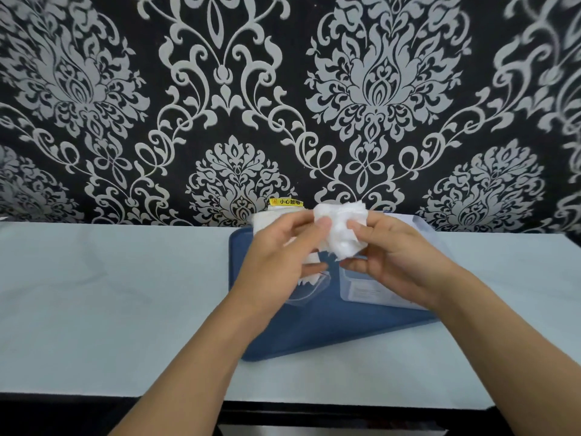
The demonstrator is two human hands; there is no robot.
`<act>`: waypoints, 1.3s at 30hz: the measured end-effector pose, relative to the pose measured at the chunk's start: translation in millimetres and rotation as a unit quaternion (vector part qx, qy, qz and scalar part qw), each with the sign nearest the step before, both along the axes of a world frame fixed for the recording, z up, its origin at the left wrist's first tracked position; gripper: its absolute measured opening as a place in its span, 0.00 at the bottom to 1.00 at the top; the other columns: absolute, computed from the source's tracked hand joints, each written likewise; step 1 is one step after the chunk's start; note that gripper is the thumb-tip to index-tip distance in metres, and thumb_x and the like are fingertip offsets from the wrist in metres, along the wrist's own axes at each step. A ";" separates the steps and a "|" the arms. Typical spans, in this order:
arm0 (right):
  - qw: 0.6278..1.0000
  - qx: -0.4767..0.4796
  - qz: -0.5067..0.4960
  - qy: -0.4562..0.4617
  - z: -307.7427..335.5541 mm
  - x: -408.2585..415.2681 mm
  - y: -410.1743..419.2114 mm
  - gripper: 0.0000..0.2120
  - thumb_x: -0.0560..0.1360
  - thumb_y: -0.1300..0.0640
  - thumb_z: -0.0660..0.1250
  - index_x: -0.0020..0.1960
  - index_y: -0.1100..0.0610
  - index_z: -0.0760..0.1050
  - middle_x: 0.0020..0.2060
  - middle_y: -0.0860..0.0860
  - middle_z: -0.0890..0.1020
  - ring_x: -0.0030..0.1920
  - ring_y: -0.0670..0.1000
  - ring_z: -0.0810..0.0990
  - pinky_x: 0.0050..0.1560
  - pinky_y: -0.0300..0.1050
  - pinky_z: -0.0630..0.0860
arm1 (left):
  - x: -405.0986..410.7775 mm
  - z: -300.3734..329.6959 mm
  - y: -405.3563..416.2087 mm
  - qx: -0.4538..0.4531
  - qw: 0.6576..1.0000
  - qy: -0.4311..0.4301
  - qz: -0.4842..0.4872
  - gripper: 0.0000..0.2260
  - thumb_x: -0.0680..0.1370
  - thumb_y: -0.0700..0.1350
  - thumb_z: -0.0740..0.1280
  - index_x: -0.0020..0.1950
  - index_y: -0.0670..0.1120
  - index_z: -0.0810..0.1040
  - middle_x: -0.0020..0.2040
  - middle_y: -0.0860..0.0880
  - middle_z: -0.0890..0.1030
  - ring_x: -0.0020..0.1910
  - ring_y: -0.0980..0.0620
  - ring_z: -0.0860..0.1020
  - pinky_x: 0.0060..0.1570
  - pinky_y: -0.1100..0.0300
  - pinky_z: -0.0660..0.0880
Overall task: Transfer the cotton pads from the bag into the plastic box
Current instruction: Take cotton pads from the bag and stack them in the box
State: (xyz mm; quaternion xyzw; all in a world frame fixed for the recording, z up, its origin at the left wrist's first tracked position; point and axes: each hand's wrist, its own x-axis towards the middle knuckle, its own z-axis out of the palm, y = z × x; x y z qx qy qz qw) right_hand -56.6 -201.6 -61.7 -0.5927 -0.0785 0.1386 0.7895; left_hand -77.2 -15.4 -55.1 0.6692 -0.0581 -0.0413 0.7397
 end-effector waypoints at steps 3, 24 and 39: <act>1.000 -0.023 -0.002 -0.002 1.1 0.7 1.6 0.16 0.78 0.58 0.64 0.65 0.60 0.78 0.56 0.60 0.83 0.53 0.54 0.81 0.56 0.51 0.77 | 0.0 -6.3 -5.1 -0.020 1.000 0.006 0.009 0.11 0.82 0.40 0.66 0.64 0.45 0.80 0.56 0.48 0.86 0.53 0.51 0.85 0.50 0.55 0.83; 0.990 -0.077 -0.115 0.025 4.3 -8.5 19.8 0.19 0.75 0.62 0.72 0.65 0.58 0.76 0.58 0.60 0.83 0.56 0.57 0.84 0.54 0.46 0.83 | 9.2 -24.5 -17.0 -0.074 0.993 0.032 0.083 0.09 0.81 0.40 0.67 0.60 0.46 0.81 0.51 0.49 0.87 0.53 0.49 0.85 0.52 0.57 0.83; 0.976 -0.112 -0.189 -0.008 7.1 -13.7 21.2 0.13 0.72 0.66 0.76 0.54 0.63 0.76 0.32 0.56 0.83 0.35 0.49 0.84 0.38 0.39 0.82 | 5.6 -21.9 -26.8 -0.196 0.972 0.072 0.105 0.10 0.83 0.39 0.63 0.64 0.43 0.76 0.59 0.45 0.84 0.57 0.48 0.84 0.47 0.61 0.82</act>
